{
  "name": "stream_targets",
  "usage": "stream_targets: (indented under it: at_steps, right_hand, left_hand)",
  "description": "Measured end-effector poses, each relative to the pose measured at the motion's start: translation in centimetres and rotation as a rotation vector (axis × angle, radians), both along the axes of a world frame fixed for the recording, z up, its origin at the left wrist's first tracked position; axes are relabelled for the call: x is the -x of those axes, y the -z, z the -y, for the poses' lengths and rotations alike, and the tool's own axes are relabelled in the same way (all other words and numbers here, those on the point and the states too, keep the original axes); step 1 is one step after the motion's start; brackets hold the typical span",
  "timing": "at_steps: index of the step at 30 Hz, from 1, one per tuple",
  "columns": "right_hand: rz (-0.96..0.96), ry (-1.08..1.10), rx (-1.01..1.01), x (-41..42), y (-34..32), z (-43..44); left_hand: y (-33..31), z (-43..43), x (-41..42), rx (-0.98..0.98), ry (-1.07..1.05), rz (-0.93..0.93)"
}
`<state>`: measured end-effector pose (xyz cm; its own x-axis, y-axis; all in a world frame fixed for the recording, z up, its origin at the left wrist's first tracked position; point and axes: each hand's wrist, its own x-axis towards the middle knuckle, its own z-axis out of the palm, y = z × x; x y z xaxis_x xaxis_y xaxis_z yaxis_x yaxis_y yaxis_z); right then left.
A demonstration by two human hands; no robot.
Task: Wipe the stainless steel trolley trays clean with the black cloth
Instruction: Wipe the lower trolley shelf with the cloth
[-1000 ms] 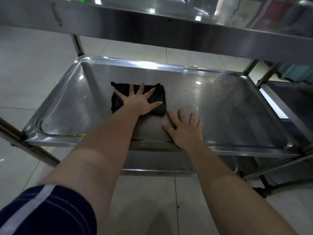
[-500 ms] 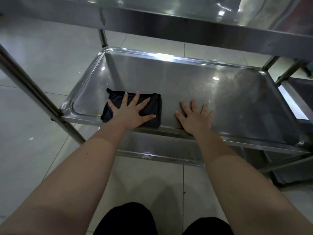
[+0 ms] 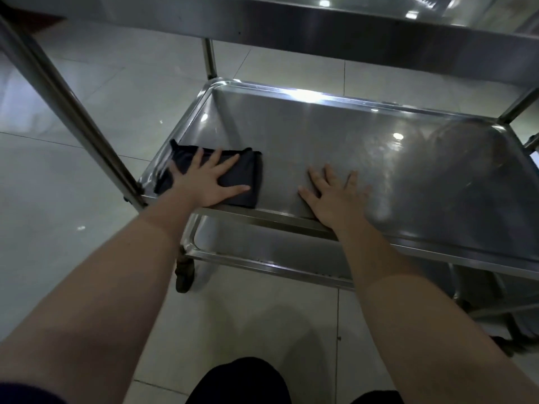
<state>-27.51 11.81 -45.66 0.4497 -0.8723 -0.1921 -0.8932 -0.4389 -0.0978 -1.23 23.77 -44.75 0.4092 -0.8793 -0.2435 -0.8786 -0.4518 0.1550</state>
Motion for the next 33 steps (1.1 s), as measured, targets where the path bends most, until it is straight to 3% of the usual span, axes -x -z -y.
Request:
stream_targets:
  at_steps: [4,12,20,33]
  right_hand:
    - [-0.024,0.014,0.037,-0.3,0.1,-0.5]
    - [-0.034,0.017,0.012,0.1,-0.2,-0.4]
    - [-0.030,0.009,-0.003,0.2,-0.1,-0.6]
    - [-0.099,0.011,0.039,0.0,1.0,0.2]
  left_hand:
    - [-0.1,-0.7,-1.2,-0.049,-0.014,0.038]
    - [-0.1,2.5,7.2,-0.015,0.117,0.060]
    - [-0.1,-2.4,-0.2,-0.060,0.020,-0.018]
    - [-0.5,8.9,-4.4,-0.005,0.039,0.044]
